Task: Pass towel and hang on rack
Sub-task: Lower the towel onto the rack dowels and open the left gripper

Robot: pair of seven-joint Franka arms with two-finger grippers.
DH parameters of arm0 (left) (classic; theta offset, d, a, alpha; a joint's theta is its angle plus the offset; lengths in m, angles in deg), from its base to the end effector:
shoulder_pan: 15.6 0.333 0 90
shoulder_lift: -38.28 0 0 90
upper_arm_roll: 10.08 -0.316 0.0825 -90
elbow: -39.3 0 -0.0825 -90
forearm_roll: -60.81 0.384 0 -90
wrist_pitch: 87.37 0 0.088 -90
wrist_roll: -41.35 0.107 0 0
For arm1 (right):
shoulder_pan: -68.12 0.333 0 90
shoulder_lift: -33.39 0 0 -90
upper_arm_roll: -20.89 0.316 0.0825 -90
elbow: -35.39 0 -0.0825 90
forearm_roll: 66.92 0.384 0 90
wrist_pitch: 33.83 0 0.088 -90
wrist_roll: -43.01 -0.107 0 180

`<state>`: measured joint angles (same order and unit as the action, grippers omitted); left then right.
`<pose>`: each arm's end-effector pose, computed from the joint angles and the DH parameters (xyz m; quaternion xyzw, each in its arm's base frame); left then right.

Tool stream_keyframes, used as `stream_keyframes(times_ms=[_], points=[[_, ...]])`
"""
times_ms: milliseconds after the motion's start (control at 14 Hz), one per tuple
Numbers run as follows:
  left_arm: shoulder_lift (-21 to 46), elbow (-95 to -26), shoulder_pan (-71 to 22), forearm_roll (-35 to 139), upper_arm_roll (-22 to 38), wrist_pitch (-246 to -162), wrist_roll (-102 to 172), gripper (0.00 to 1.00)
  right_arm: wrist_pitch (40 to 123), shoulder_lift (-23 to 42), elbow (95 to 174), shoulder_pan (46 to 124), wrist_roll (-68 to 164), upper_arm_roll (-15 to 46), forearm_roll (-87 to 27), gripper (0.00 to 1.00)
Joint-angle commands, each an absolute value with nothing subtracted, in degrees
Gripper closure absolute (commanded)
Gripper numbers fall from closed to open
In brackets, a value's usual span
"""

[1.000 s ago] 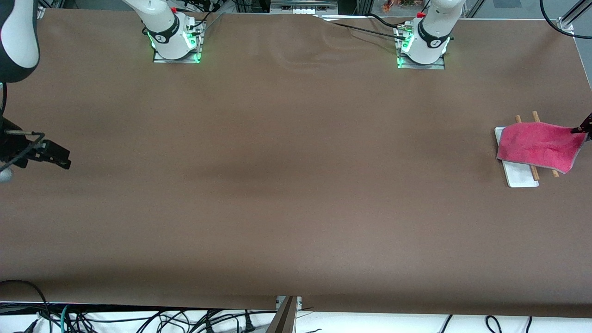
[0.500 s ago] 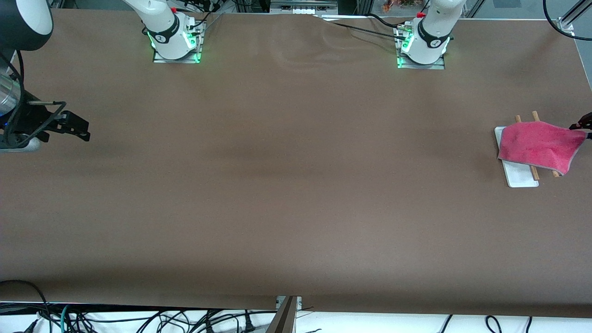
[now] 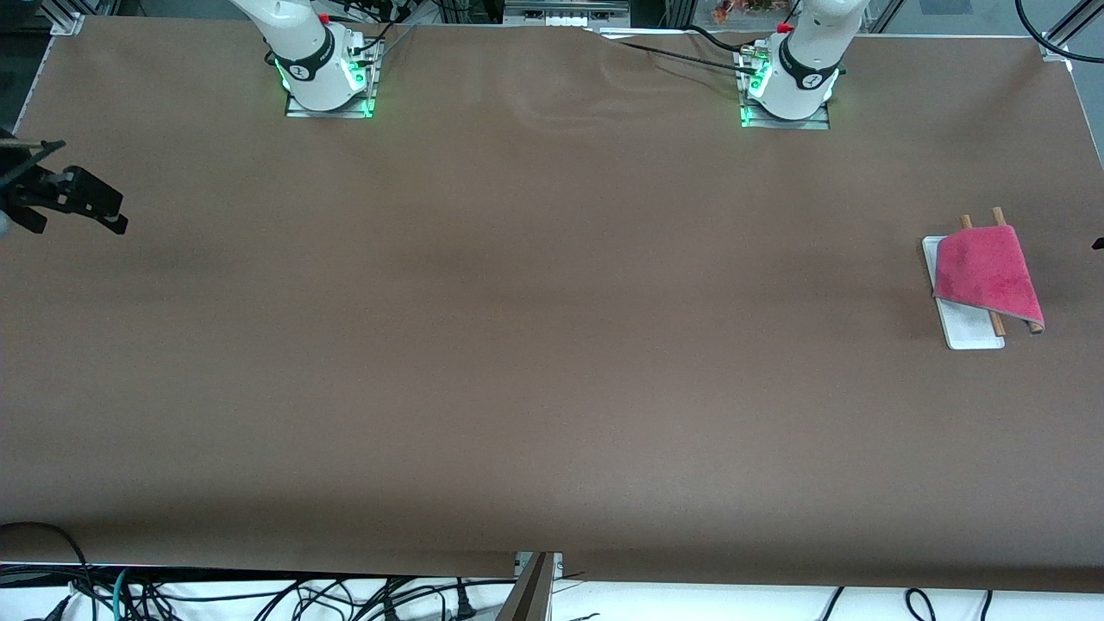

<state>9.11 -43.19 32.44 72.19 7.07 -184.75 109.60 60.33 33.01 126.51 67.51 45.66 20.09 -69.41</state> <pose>0.5491 0.3883 0.3895 0.9364 -0.3316 -0.0903 0.0710 0.5632 -0.0182 0.6182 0.9994 0.0119 0.0224 0.0226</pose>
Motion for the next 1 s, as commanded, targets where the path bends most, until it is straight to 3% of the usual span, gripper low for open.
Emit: stream_keyframes(times_ms=[0,500,643,929], points=[[12.8,-42.8,32.5,72.7,14.0,-179.7,98.0,0.00,57.9,34.1,127.0,66.5,46.6,20.9,-69.1,0.00],[18.4,-42.0,31.9,72.8,33.0,-172.2,67.9,0.00,58.3,31.4,123.2,67.1,46.3,21.1,-68.9,0.00],[21.2,-42.6,23.0,72.8,29.9,-171.3,60.4,0.00,58.4,31.4,123.2,67.0,46.3,21.1,-68.9,0.00],[26.9,-44.0,4.9,67.2,13.3,-172.6,53.0,0.00,58.5,31.4,123.2,66.9,46.3,21.1,-68.9,0.00]])
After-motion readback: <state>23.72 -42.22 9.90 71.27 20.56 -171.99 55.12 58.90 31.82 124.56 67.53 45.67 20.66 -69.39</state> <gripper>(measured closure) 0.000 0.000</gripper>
